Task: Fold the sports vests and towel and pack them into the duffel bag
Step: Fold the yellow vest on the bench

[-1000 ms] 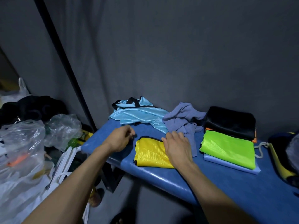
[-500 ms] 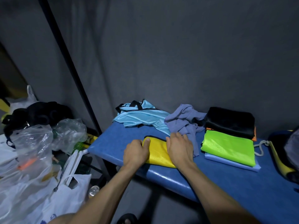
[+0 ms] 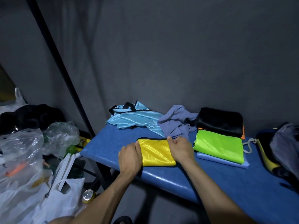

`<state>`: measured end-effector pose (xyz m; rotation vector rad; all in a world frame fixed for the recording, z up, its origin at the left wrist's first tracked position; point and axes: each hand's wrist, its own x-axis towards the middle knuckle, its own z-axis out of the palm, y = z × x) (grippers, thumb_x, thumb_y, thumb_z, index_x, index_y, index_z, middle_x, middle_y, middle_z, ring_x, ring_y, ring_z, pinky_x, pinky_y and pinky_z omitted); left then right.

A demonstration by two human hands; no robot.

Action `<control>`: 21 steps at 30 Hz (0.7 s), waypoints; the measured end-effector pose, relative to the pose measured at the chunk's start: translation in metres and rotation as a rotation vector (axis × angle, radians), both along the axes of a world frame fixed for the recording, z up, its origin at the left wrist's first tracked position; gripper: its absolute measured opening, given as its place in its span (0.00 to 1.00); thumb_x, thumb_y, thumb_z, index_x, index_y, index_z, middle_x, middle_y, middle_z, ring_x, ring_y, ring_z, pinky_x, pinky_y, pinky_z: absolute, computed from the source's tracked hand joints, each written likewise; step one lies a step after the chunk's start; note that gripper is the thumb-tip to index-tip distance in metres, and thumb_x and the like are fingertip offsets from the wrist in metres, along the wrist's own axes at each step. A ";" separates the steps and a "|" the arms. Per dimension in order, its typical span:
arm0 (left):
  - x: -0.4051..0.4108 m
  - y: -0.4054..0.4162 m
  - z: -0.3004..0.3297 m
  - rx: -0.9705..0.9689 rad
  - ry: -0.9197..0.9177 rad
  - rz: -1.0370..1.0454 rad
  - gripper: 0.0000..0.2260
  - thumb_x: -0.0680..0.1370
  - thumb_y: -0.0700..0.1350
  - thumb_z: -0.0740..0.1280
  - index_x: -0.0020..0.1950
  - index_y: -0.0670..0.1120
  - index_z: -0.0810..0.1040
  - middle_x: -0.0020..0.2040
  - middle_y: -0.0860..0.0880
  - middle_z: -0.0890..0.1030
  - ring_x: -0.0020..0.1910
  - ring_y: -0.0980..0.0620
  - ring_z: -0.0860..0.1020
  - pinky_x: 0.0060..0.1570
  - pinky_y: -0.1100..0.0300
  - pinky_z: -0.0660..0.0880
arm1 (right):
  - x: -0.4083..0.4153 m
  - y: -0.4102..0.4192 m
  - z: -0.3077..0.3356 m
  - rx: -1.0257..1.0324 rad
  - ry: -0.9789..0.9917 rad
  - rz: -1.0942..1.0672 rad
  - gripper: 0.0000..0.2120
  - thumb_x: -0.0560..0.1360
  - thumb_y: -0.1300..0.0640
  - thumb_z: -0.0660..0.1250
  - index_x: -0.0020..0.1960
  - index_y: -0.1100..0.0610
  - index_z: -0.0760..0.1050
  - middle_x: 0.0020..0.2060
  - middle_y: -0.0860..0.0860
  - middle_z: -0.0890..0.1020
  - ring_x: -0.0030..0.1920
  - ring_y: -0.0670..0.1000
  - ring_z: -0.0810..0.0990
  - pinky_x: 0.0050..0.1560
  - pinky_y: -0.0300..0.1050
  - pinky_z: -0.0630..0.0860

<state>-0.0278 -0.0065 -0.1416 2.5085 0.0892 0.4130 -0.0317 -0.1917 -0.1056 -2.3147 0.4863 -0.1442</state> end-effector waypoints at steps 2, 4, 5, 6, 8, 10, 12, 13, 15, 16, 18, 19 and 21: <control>0.000 0.000 -0.001 -0.022 -0.015 -0.004 0.20 0.86 0.49 0.54 0.36 0.45 0.70 0.39 0.39 0.82 0.43 0.36 0.77 0.47 0.46 0.72 | -0.002 0.002 0.004 0.123 -0.043 -0.036 0.24 0.82 0.46 0.63 0.31 0.55 0.65 0.31 0.54 0.75 0.35 0.56 0.75 0.38 0.49 0.69; 0.000 0.001 -0.001 -0.037 -0.025 -0.005 0.19 0.86 0.49 0.55 0.37 0.44 0.70 0.38 0.40 0.81 0.42 0.36 0.77 0.46 0.46 0.72 | -0.004 0.005 0.007 0.226 -0.066 -0.067 0.22 0.81 0.49 0.65 0.32 0.55 0.65 0.31 0.54 0.74 0.34 0.54 0.73 0.37 0.47 0.65; -0.001 0.001 -0.001 -0.047 -0.028 -0.003 0.19 0.86 0.49 0.55 0.38 0.44 0.72 0.39 0.40 0.81 0.42 0.36 0.77 0.45 0.46 0.71 | -0.004 0.006 0.007 0.265 -0.072 -0.075 0.21 0.81 0.50 0.66 0.32 0.55 0.66 0.31 0.54 0.73 0.33 0.53 0.72 0.37 0.46 0.64; -0.001 0.001 -0.001 -0.056 -0.032 -0.001 0.18 0.86 0.49 0.56 0.40 0.43 0.73 0.40 0.40 0.82 0.43 0.37 0.77 0.45 0.46 0.71 | -0.005 0.009 0.007 0.303 -0.081 -0.077 0.19 0.81 0.52 0.66 0.34 0.56 0.67 0.31 0.54 0.73 0.33 0.53 0.71 0.36 0.46 0.63; -0.001 0.002 -0.001 -0.063 -0.032 -0.002 0.15 0.86 0.49 0.56 0.44 0.42 0.74 0.41 0.40 0.81 0.43 0.38 0.77 0.44 0.46 0.70 | -0.005 0.012 0.005 0.366 -0.093 -0.061 0.17 0.81 0.52 0.66 0.36 0.57 0.70 0.32 0.54 0.74 0.33 0.52 0.71 0.35 0.45 0.63; -0.001 0.003 -0.002 -0.067 -0.026 -0.009 0.14 0.86 0.50 0.56 0.46 0.43 0.72 0.40 0.42 0.81 0.43 0.39 0.77 0.43 0.46 0.70 | -0.005 0.008 0.005 0.367 -0.073 -0.026 0.16 0.81 0.49 0.67 0.38 0.57 0.73 0.32 0.50 0.77 0.33 0.49 0.73 0.35 0.44 0.67; -0.001 0.003 -0.001 -0.066 -0.024 -0.014 0.13 0.86 0.50 0.56 0.47 0.44 0.71 0.40 0.43 0.80 0.42 0.40 0.77 0.42 0.47 0.70 | -0.003 -0.004 0.008 0.399 -0.027 0.038 0.13 0.79 0.48 0.70 0.42 0.57 0.77 0.33 0.49 0.79 0.35 0.48 0.77 0.35 0.42 0.74; 0.000 0.004 -0.001 -0.065 -0.023 -0.014 0.13 0.86 0.50 0.56 0.47 0.45 0.72 0.40 0.43 0.80 0.42 0.40 0.77 0.42 0.47 0.70 | -0.002 -0.012 0.011 0.463 0.002 0.078 0.11 0.78 0.50 0.71 0.45 0.57 0.79 0.35 0.50 0.81 0.36 0.50 0.80 0.36 0.45 0.79; 0.002 0.005 -0.002 -0.067 -0.014 -0.014 0.13 0.86 0.51 0.56 0.48 0.44 0.73 0.41 0.44 0.81 0.43 0.41 0.77 0.43 0.46 0.72 | -0.002 -0.024 0.017 0.574 0.055 0.154 0.05 0.78 0.57 0.71 0.48 0.58 0.80 0.41 0.56 0.83 0.39 0.53 0.83 0.40 0.52 0.85; 0.002 0.006 -0.002 -0.067 -0.006 -0.016 0.14 0.86 0.51 0.56 0.49 0.44 0.74 0.41 0.44 0.81 0.44 0.42 0.78 0.45 0.45 0.74 | -0.002 -0.029 0.020 0.558 0.061 0.187 0.02 0.78 0.60 0.71 0.49 0.59 0.81 0.43 0.58 0.84 0.40 0.54 0.83 0.42 0.54 0.85; 0.003 0.007 -0.002 -0.057 -0.003 -0.022 0.14 0.85 0.52 0.57 0.50 0.45 0.75 0.42 0.45 0.82 0.44 0.42 0.79 0.46 0.45 0.75 | -0.003 -0.035 0.021 0.447 0.057 0.249 0.02 0.78 0.62 0.71 0.50 0.59 0.81 0.41 0.57 0.84 0.39 0.54 0.83 0.42 0.54 0.86; 0.004 0.008 -0.002 -0.048 -0.008 -0.030 0.14 0.85 0.52 0.57 0.50 0.45 0.75 0.42 0.45 0.82 0.44 0.42 0.79 0.46 0.46 0.74 | -0.003 -0.036 0.021 0.394 0.050 0.275 0.02 0.78 0.62 0.71 0.50 0.59 0.81 0.38 0.55 0.83 0.38 0.53 0.83 0.41 0.53 0.85; 0.005 0.010 -0.001 -0.035 -0.020 -0.052 0.13 0.85 0.51 0.58 0.51 0.45 0.76 0.42 0.46 0.83 0.45 0.42 0.79 0.48 0.47 0.73 | -0.005 -0.038 0.019 0.327 0.037 0.316 0.01 0.78 0.62 0.71 0.48 0.58 0.81 0.36 0.53 0.82 0.34 0.50 0.81 0.35 0.48 0.83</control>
